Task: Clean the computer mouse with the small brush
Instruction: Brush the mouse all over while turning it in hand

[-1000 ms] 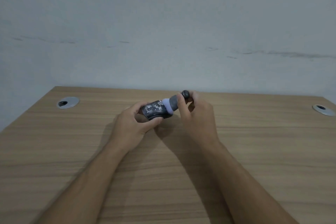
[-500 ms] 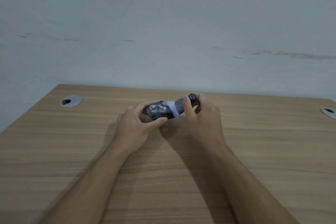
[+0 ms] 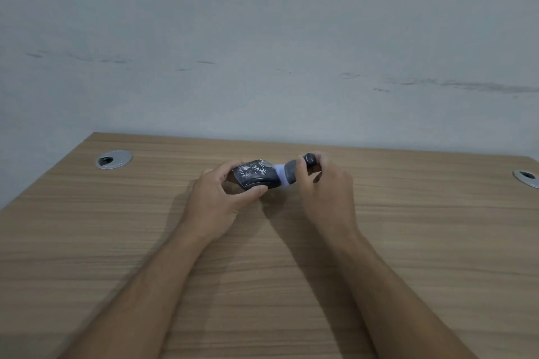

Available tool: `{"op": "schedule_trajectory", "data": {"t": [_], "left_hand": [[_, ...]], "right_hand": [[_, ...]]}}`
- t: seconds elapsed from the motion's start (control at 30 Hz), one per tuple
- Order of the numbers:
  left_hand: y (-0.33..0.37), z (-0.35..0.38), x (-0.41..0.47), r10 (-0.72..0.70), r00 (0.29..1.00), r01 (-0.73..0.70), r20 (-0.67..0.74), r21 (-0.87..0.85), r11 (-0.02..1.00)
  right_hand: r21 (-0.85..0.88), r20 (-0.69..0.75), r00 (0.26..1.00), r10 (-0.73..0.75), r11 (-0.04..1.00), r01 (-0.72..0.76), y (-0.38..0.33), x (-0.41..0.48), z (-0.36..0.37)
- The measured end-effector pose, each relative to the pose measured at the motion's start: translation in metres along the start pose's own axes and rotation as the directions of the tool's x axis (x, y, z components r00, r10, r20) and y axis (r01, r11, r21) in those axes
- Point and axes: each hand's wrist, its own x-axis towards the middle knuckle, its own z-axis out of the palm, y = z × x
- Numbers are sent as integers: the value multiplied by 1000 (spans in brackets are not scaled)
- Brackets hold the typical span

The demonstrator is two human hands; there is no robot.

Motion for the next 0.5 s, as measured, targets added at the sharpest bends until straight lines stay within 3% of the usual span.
{"op": "schedule_trajectory", "data": {"t": [0.13, 0.3, 0.5], "left_hand": [[0, 2, 1, 32, 999, -32, 14, 31, 999], [4, 1, -2, 98, 995, -98, 25, 10, 995], [7, 0, -4, 117, 991, -116, 59, -9, 993]], "right_hand": [[67, -24, 999, -27, 997, 28, -9, 10, -12], [68, 81, 981, -175, 983, 170, -12, 10, -8], [2, 94, 994, -46, 999, 46, 8, 16, -11]]}}
